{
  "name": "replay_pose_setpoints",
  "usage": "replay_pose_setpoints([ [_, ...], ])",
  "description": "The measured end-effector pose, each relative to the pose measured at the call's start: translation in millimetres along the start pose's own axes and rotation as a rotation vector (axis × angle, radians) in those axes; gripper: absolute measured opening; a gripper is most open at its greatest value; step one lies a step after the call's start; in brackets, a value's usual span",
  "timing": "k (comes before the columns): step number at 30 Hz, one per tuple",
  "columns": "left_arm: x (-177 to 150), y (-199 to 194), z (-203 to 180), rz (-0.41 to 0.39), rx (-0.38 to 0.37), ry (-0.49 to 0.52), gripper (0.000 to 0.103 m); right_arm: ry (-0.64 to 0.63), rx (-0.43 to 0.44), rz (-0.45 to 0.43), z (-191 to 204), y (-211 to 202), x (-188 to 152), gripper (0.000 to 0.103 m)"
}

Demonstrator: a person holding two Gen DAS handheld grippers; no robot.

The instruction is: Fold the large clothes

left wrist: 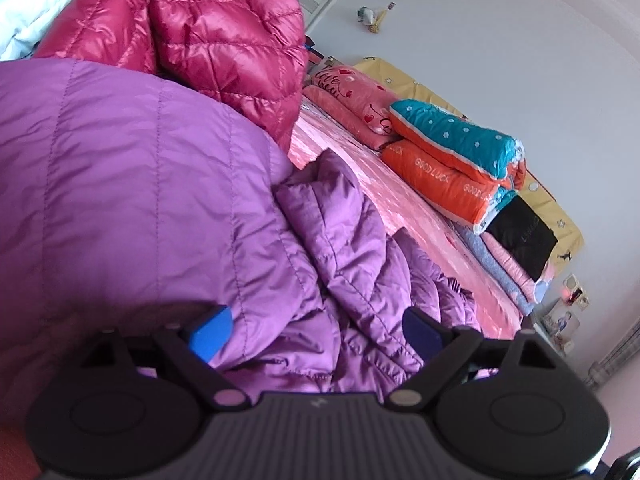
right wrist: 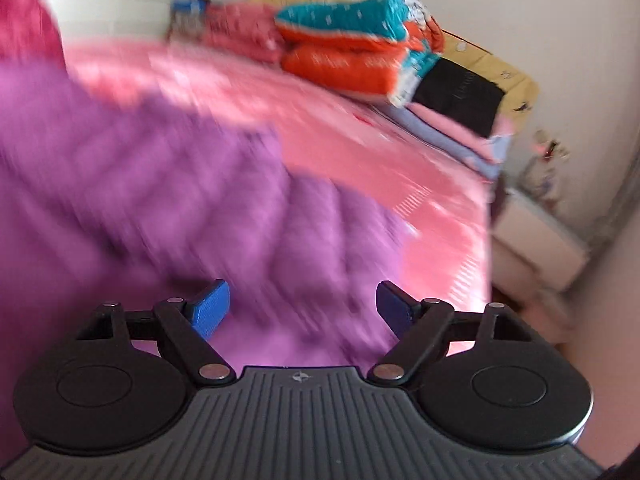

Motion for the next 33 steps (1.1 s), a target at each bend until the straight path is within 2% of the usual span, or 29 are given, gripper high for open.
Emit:
replay_pose_setpoints([
  [3,-6.1,2.2,-5.1,0.009,0.007,0.04,0.092,-0.008,-0.072,0.02,-18.9,3.1,-24.3,0.1],
  [6,-10.0,5.0,-8.4,0.015,0.017,0.07,0.092,0.059,-0.094,0.014,-31.7,8.7,-23.7,0.1],
  [10,-15.4,9.0,-9.7,0.028,0.028,0.093,0.092,0.135,-0.139,-0.001,-52.0,36.6,-9.3,0.101],
  [12,-17.7,10.9,-10.2,0.037,0.031,0.104,0.092,0.211,-0.157,0.006,-71.0,51.9,-12.4,0.101],
  [16,-22.5,13.8,-13.3,0.046,0.035,0.131,0.093,0.468,-0.184,0.065,-115.3,66.5,-33.8,0.103],
  [19,-26.6,16.6,-14.9,0.061,0.033,0.146,0.093,0.644,-0.143,0.094,-140.4,74.8,-53.0,0.103],
  [21,-28.4,17.4,-15.2,0.067,0.035,0.154,0.093,0.681,-0.152,0.094,-146.9,74.7,-57.6,0.103],
  [28,-29.1,15.7,-14.3,0.066,0.031,0.152,0.093,0.781,-0.085,0.133,-155.2,84.8,-67.9,0.103],
  [30,-27.4,15.9,-14.8,0.059,0.03,0.148,0.093,0.762,-0.081,0.138,-150.4,81.8,-66.3,0.103],
  [33,-20.9,11.3,-20.5,0.012,0.025,0.157,0.093,0.661,-0.102,0.126,-142.2,61.6,-62.2,0.103],
])
Point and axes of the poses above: each gripper's, at about its wrist camera, not at the fingertips, and y roughly the way its jaws point, z to its left, x to its top, the point moved 10 cm from there along y, roughly the way its jaws point, and after that the axes turned 2 degrees about y, right-handed, at the moved point
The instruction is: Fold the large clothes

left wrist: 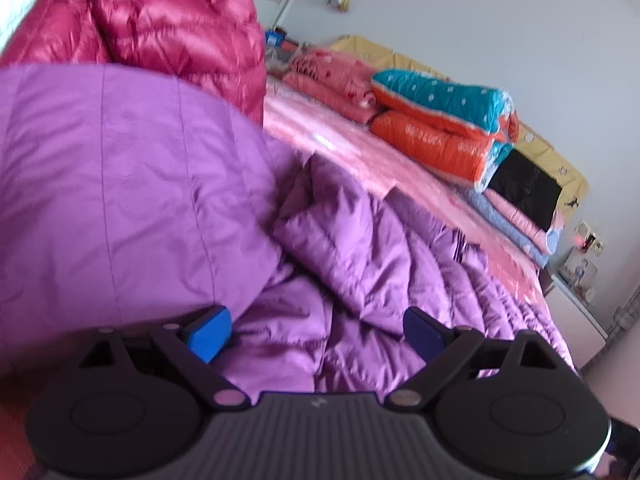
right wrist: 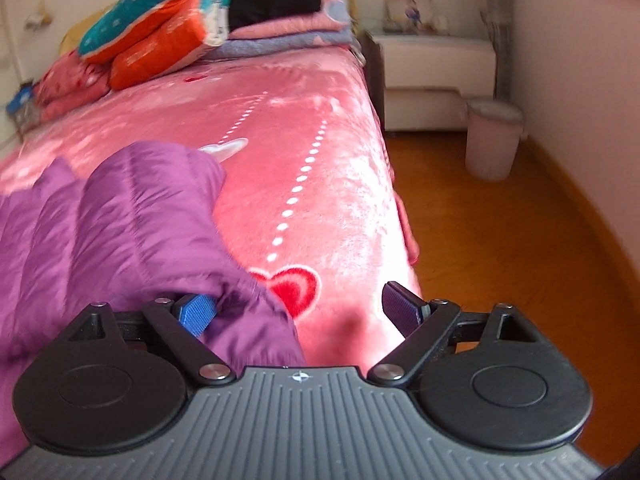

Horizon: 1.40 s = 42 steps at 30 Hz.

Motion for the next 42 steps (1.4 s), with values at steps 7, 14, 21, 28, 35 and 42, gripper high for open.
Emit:
replay_pose_setpoints([
  [7,16.7,-7.1,-32.2,-0.107,-0.057,0.137,0.093,-0.152,0.061,-0.166,30.6,-72.3,-2.6,0.103],
  [14,28.3,-6.0,-70.8,-0.191,-0.165,0.282,0.093,-0.203,0.221,-0.156,87.9,-48.4,20.0,0.103],
  [21,22.9,40.7,-79.7,-0.126,-0.173,0.38,0.095,-0.264,0.223,-0.089,107.9,1.4,14.8,0.103],
  [28,3.8,80.9,-49.6,0.02,-0.141,0.278,0.093,-0.267,0.209,-0.045,107.0,30.6,3.0,0.103],
  [35,-16.2,95.2,-48.1,0.052,-0.14,0.3,0.094,-0.32,0.162,-0.062,114.7,44.2,-5.2,0.103],
  [42,-10.3,87.7,-46.8,0.031,-0.153,0.263,0.094,-0.312,0.16,-0.076,113.3,36.4,-10.6,0.103],
])
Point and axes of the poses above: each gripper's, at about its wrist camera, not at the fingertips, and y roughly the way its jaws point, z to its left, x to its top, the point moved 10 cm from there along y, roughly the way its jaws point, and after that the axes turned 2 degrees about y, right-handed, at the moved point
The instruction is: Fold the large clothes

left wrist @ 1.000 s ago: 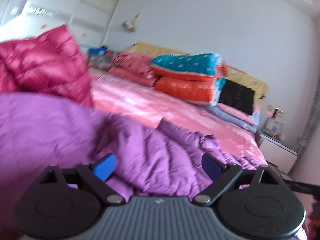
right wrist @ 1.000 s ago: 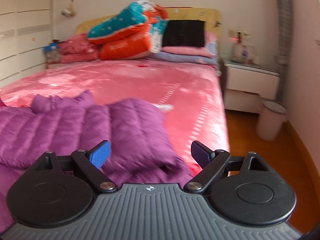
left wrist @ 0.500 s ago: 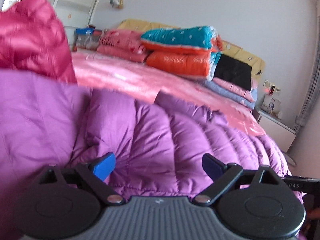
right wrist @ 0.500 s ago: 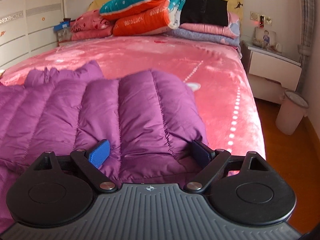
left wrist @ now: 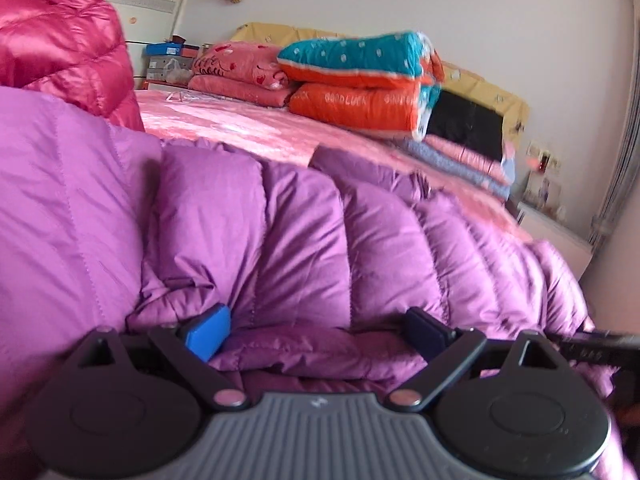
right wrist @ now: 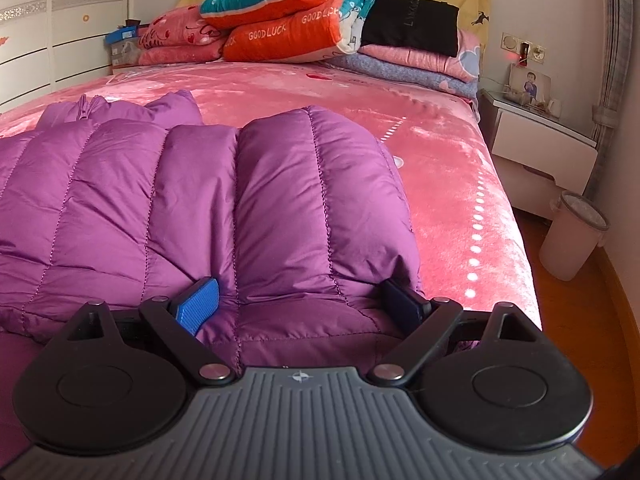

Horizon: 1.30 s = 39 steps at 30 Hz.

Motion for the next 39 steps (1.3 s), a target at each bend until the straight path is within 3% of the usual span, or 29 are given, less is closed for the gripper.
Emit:
replay_pose_setpoints([
  [5,16.1,-44.4,-2.3,-0.084,-0.014,-0.109,0.094,0.011,0.014,0.017,-2.8,-8.5,2.9,0.103],
  [7,19.7,-59.6,-7.1,-0.1,0.009,-0.068,0.094,0.035,0.019,0.039,-8.0,-20.8,5.2,0.103],
  [13,-1.2,-98.6,-31.2,-0.03,-0.012,-0.036,0.094,0.072,0.073,0.002,-13.0,-92.7,-1.5,0.103],
  [22,-55.9,-157.3,-63.4,0.08,0.055,0.07,0.094,0.003,0.166,0.086,23.1,-172.2,-69.4,0.103],
  [31,-105.2,-186.0,-81.2,0.158,0.117,0.181,0.094,-0.061,0.154,0.137,32.0,-212.7,-121.7,0.103],
  [39,-131.1,-210.5,-86.9,0.138,0.167,0.222,0.094,-0.07,0.158,0.147,36.3,-245.5,-150.0,0.103],
])
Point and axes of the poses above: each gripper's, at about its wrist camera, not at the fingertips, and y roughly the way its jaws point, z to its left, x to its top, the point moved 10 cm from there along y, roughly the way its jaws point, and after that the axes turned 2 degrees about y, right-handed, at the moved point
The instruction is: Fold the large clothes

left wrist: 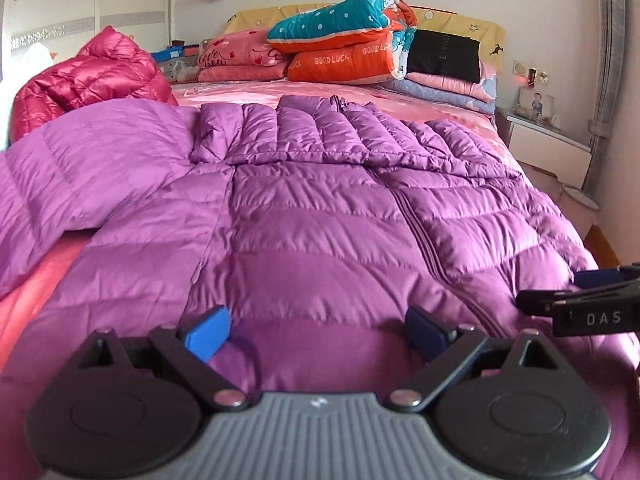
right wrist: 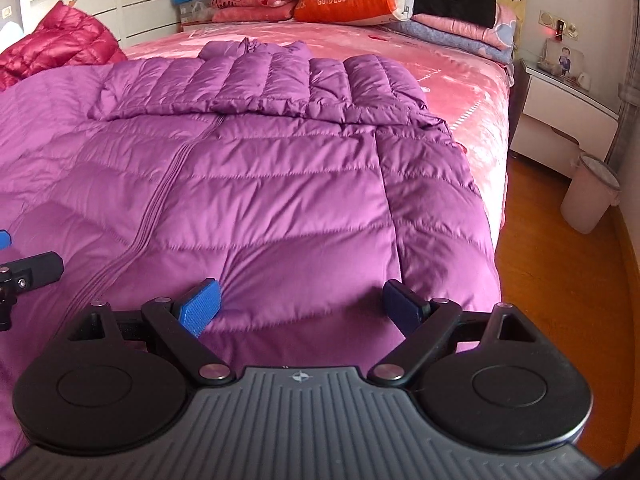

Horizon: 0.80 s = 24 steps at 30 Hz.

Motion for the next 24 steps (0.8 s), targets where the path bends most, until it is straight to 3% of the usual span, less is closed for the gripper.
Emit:
replay_pose_setpoints([
  [7,-14.7,-17.0,-5.4,-0.014,0.027,0.045,0.095,-0.031,-0.015,0.014,15.0,-20.6,-20.1,0.103],
  [13,-17.2,-37.5,-4.8,-0.006,0.023,0.013,0.095,-0.057,-0.024,0.016,25.9,-42.1,-42.0,0.103],
  [18,2.9,-65.1,15.6,-0.048,0.001,-0.179,0.095,-0.053,-0.009,0.028,31.2,-58.9,-53.2,0.103],
  [24,27.0,-103.1,84.8,-0.125,0.053,-0.501,0.095,-0.016,0.027,0.01,29.8,-76.3,-47.9,0.103],
])
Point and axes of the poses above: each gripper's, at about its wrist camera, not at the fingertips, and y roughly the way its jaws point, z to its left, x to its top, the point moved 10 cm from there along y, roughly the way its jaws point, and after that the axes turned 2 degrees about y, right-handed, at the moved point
